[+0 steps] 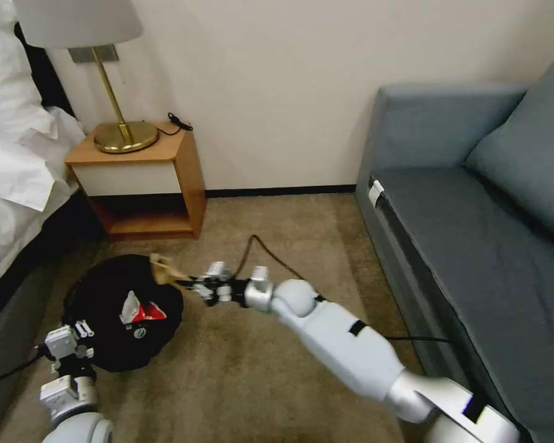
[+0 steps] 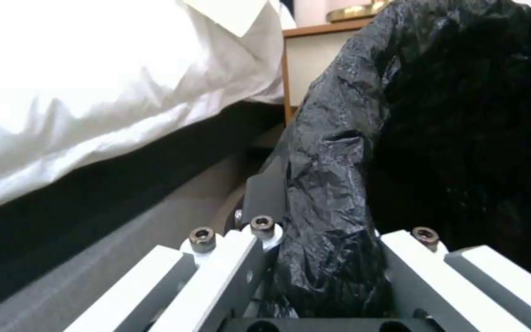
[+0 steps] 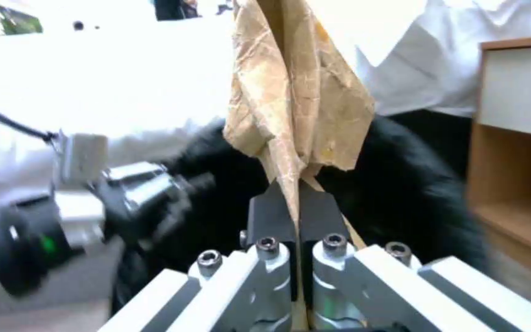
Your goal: Pick up the trash bin, then pick up the garbage on the floor and place it into the trash bin.
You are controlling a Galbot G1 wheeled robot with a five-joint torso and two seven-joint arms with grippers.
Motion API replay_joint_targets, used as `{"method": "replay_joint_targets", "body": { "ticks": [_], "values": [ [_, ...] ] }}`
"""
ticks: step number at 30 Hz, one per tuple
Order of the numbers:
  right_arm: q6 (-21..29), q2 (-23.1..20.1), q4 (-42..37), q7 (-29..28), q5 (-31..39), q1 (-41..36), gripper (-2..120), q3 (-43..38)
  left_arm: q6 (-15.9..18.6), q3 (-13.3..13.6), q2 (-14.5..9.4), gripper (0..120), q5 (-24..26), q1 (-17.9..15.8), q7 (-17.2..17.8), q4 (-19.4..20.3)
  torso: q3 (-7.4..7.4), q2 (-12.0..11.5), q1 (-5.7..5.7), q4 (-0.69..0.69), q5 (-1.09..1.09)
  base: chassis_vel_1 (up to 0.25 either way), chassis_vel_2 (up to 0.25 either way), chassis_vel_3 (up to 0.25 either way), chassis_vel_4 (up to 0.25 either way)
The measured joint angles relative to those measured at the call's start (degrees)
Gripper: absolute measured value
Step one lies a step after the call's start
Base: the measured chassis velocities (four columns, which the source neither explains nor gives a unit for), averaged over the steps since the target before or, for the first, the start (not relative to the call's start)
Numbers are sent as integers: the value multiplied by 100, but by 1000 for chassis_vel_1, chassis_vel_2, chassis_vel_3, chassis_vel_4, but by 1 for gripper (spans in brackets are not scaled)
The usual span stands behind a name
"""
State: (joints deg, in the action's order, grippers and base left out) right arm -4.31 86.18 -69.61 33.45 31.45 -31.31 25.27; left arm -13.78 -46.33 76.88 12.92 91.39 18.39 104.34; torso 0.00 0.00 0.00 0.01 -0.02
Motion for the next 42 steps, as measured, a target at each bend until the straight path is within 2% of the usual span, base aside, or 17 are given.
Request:
{"method": "replay_joint_targets", "body": {
  "ticks": [10,22,24,26,29,30,34,35,38,39,42],
  "values": [
    [-224,570,780,-433,141,69,0,287,12,41,46,5,-21,21,1,32,0,0,0,0,0,0,0,0,0],
    [-267,610,1007,-867,-392,-180,3,496,-69,70,83,5,-84,-9,-13,31,0,0,0,-1,1,0,0,0,0],
    [-267,606,998,-884,-466,-175,14,530,-74,70,83,5,-81,0,-32,27,0,0,0,-1,1,0,0,0,0],
    [-267,605,998,-894,-467,-169,16,531,-74,70,84,5,-81,2,-38,27,0,0,0,-1,1,0,0,0,0],
    [-267,601,1001,-954,-463,-96,33,516,-75,79,101,5,-88,20,-94,26,0,0,0,-1,1,0,0,0,0],
    [-267,601,1001,-954,-463,-96,33,516,-75,79,101,5,-88,20,-94,26,0,0,0,-1,1,0,0,0,0],
    [-268,598,1006,-998,-456,-63,51,491,-75,93,133,5,-136,38,-139,32,0,0,0,-1,1,0,0,0,0],
    [-268,598,1006,-998,-456,-63,51,491,-75,93,133,5,-136,38,-139,32,0,0,0,-1,1,0,0,0,0],
    [-301,597,998,-1039,-457,-84,64,456,-75,96,140,5,-148,50,-145,32,0,0,0,-1,1,0,0,0,0],
    [-301,597,998,-1039,-457,-84,64,456,-75,96,140,5,-148,50,-145,32,0,0,0,-1,1,0,0,0,0],
    [-352,596,899,-1058,-478,-119,79,384,-75,95,141,5,-144,50,-146,32,0,0,0,-1,2,0,0,0,0]
  ]
}}
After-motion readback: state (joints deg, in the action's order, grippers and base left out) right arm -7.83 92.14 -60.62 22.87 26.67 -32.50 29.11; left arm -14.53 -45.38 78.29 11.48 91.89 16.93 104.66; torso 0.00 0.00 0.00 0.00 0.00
